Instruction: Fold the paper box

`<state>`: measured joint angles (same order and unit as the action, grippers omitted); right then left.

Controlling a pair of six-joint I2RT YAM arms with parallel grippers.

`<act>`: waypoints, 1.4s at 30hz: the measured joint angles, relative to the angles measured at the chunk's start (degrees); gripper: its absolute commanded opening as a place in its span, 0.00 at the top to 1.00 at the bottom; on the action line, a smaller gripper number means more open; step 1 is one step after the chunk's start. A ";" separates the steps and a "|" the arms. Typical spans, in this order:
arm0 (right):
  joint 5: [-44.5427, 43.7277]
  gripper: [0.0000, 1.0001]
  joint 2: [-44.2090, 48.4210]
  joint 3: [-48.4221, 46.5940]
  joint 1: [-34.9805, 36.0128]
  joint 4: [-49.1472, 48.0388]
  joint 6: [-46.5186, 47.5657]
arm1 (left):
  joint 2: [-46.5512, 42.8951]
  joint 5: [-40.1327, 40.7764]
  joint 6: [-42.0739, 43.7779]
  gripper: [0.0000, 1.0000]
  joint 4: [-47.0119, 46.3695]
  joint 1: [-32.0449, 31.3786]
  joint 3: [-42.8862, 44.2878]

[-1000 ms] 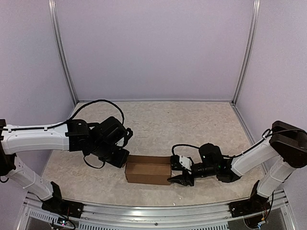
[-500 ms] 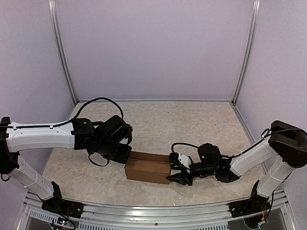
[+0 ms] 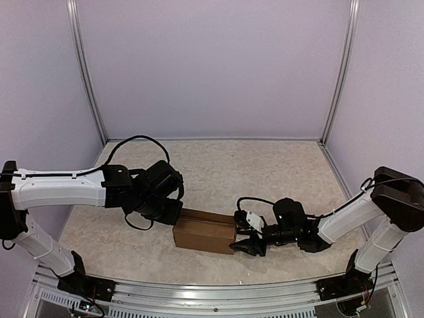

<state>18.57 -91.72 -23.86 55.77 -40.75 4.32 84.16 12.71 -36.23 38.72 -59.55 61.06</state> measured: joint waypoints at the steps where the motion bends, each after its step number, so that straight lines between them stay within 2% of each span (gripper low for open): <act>1: -0.02 0.77 0.00 0.00 0.00 0.00 -0.02 | -0.04 0.07 -0.22 1.00 -0.31 0.00 -0.17; 21: -0.50 0.77 -0.26 -0.26 0.13 0.15 0.20 | -1.75 -0.44 -4.79 1.00 -1.79 -0.24 -2.29; 30: -1.33 0.76 -0.26 -0.31 0.44 0.37 0.24 | -2.78 1.42 -7.23 1.00 -3.39 -3.10 -5.64; 37: -1.95 0.69 -0.26 -0.37 0.48 0.44 0.04 | -1.36 4.11 -8.31 1.00 -3.17 -4.79 -5.84; 42: -2.25 0.52 -0.26 -0.52 0.48 0.63 -0.81 | -1.05 4.92 -8.74 1.00 -3.34 -4.96 -5.84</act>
<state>16.32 -91.98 -24.38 56.25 -40.12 3.51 83.11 17.63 -44.97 35.38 -64.51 55.22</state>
